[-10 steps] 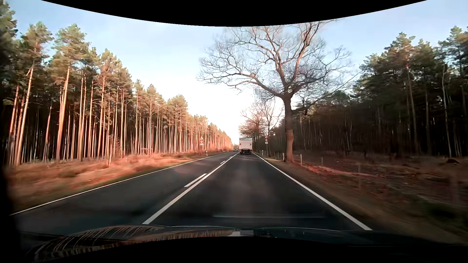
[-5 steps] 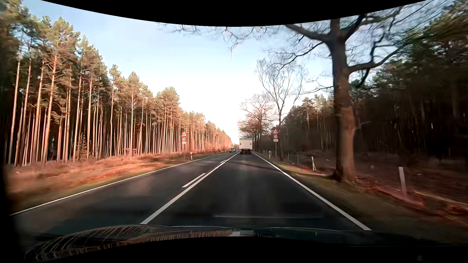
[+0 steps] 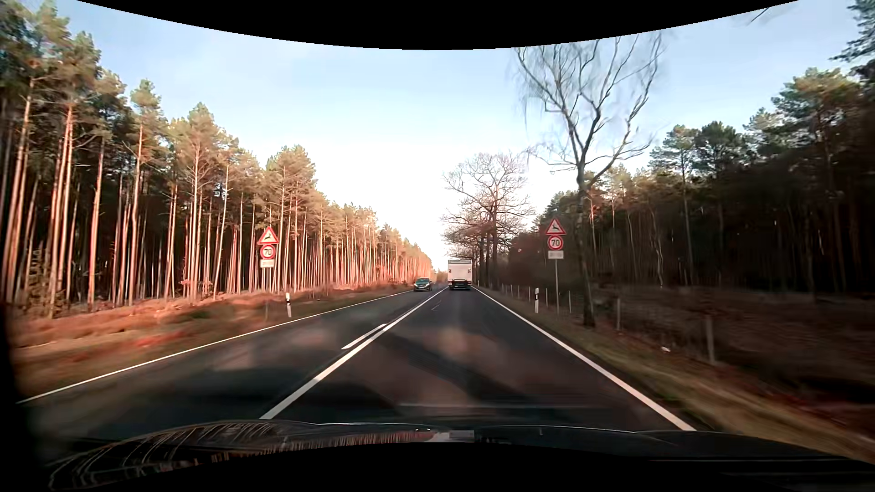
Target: Follow the waypoints while adhering to traffic rules and regulations
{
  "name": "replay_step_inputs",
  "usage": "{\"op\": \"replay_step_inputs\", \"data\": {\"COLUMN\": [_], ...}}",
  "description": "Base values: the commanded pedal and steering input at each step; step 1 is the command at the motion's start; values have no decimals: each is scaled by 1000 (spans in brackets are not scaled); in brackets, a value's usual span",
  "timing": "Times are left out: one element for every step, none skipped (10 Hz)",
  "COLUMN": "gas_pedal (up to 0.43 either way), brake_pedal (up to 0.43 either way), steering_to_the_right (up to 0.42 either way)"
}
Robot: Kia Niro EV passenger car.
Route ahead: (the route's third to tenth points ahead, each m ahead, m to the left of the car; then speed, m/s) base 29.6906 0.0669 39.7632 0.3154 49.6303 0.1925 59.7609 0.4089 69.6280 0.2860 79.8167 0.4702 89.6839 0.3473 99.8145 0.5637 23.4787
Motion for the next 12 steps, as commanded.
{"op": "replay_step_inputs", "data": {"gas_pedal": [189,189,189,177,177,177,177,177,177,177,177,177], "brake_pedal": [0,0,0,0,0,0,0,0,0,0,0,0], "steering_to_the_right": [-1,-1,-1,-1,-1,-1,-1,-1,-1,-1,-1,-1]}}
